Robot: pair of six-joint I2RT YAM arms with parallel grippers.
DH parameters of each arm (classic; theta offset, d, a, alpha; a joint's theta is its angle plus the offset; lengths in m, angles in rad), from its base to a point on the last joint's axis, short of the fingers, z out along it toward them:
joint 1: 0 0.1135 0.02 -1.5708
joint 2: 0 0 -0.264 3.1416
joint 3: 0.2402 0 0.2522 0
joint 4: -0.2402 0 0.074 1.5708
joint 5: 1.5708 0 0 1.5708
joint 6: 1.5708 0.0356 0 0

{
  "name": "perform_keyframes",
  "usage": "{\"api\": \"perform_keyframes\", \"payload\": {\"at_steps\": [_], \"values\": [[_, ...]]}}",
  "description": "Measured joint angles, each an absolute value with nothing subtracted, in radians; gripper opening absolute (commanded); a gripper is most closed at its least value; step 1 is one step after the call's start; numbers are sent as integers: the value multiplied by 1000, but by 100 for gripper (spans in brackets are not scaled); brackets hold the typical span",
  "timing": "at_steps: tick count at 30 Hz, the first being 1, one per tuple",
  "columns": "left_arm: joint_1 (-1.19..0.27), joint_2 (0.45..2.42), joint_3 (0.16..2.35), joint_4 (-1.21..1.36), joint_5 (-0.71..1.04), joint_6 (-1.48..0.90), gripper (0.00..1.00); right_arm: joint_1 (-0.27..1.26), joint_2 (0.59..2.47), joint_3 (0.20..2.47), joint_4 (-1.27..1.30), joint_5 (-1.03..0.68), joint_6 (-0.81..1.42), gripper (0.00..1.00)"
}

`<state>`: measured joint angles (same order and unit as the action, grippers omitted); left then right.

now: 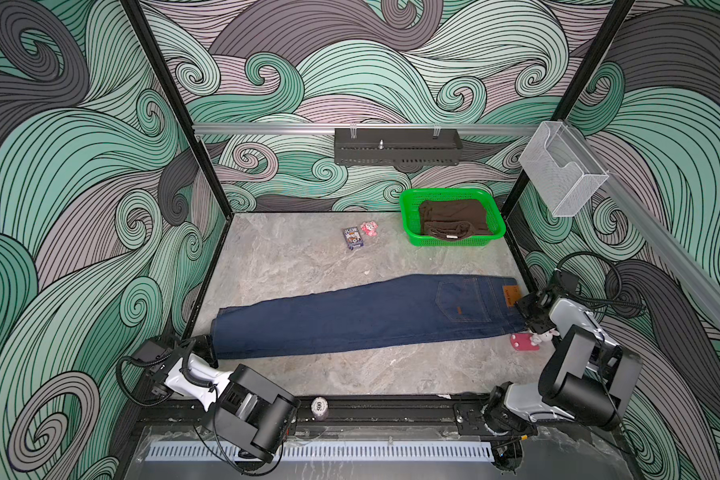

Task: Fold and stack the trousers

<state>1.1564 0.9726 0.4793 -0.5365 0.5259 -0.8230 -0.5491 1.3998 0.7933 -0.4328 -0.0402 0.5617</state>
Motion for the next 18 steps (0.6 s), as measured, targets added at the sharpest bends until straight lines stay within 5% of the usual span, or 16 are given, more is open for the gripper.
{"api": "perform_keyframes", "payload": {"at_steps": [9,18], "values": [[1143,966,608,-567,555,-832,69,-505,1309,894,-485,-41,567,59],[860,1053,614,-527,535,-833,70,-52,1294,963,-464,-35,558,57]]}}
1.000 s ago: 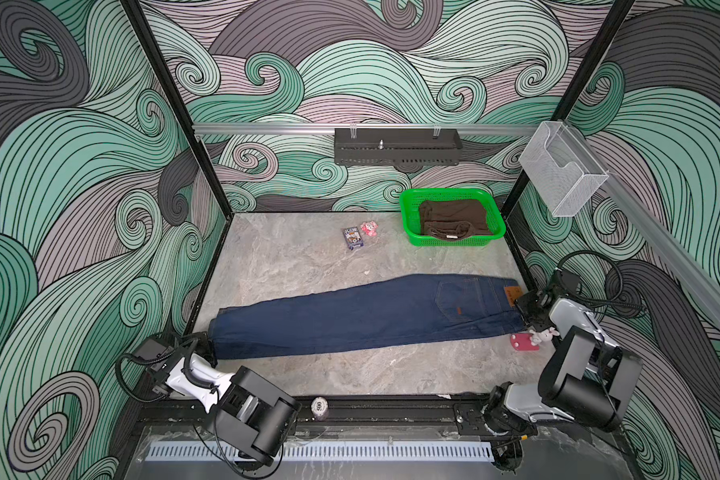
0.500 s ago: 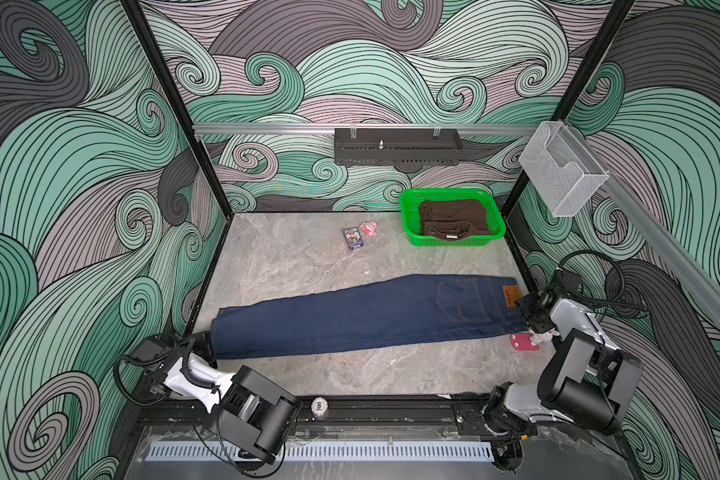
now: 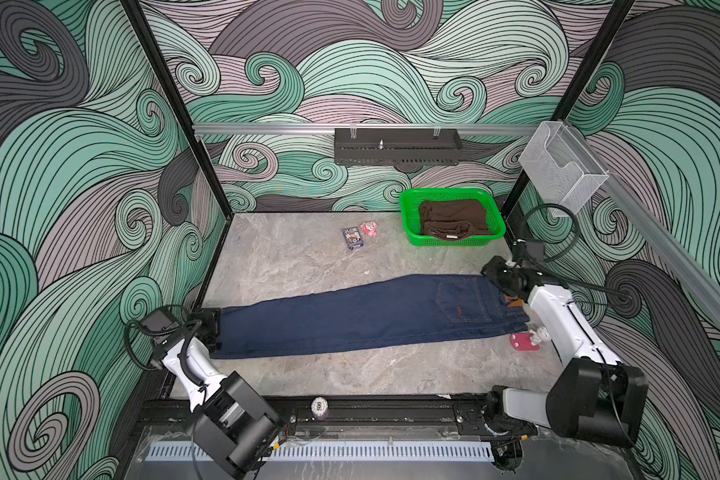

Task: Fold and stack the trousers

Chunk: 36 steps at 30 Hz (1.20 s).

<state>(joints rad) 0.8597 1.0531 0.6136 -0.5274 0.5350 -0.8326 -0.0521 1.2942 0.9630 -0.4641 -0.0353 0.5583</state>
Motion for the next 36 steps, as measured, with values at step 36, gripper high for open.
{"api": "perform_keyframes", "payload": {"at_steps": [36], "values": [[505,1592,834,-467,292,-786,62,241,1676,907,-352,-146,759,56]]}}
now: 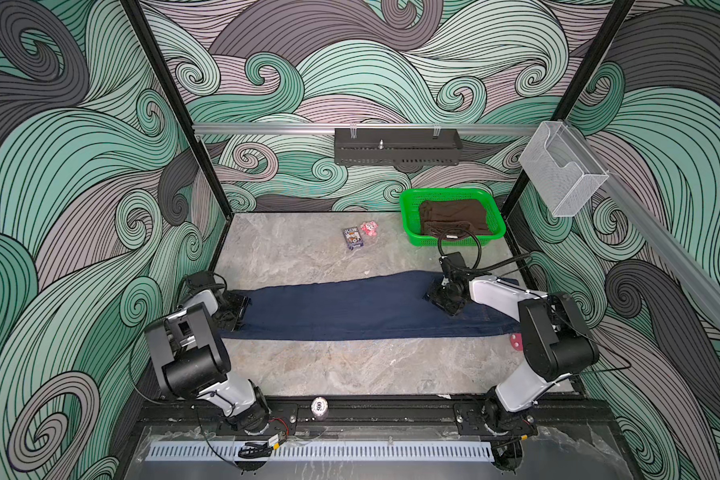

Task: Fold and stack the trousers

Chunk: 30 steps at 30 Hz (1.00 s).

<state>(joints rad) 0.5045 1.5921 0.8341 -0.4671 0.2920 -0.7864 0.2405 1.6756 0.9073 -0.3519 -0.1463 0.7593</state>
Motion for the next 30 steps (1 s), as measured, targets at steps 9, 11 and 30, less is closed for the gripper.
{"api": "perform_keyframes", "payload": {"at_steps": [9,11,30], "values": [[393,1719,985,-482,230,-786,62,158,1695,924,-332,-200,792,56],[375,1747,1023,-487,214,-786,61,139,1695,925,-328,-198,794,56],[335,1704,1301,-681,133,-648,70,105,1588,956,-400,-162,702,57]]}}
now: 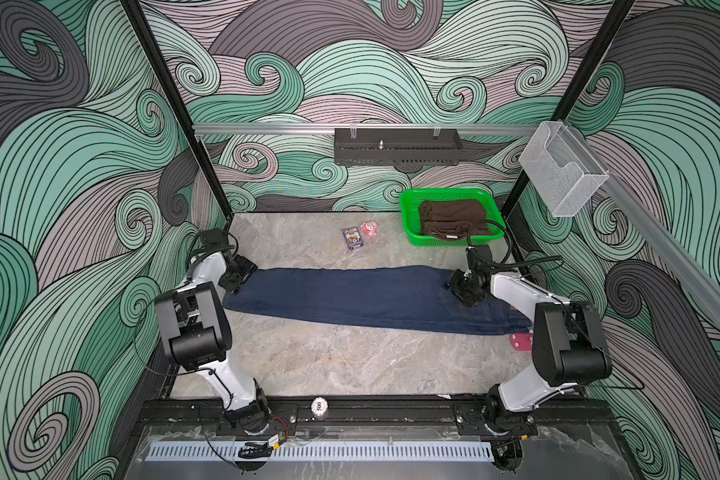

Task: Fold and stack the trousers

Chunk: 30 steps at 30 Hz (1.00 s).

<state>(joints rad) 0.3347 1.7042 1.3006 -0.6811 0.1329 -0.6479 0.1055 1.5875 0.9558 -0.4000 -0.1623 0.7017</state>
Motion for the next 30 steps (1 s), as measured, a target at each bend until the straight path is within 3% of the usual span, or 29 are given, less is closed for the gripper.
{"api": "perform_keyframes", "payload": {"at_steps": [9,16,30], "values": [[356,1674,1448,-778,93,-515,69,255,1568,1016,-406,-182,620,57],[392,1851,1478,-881,89,-479,70,252,1663,1025,-461,-142,559,57],[450,1910,1576,-916,89,-342,75,155,1722,1028,-497,-78,532,57]]}}
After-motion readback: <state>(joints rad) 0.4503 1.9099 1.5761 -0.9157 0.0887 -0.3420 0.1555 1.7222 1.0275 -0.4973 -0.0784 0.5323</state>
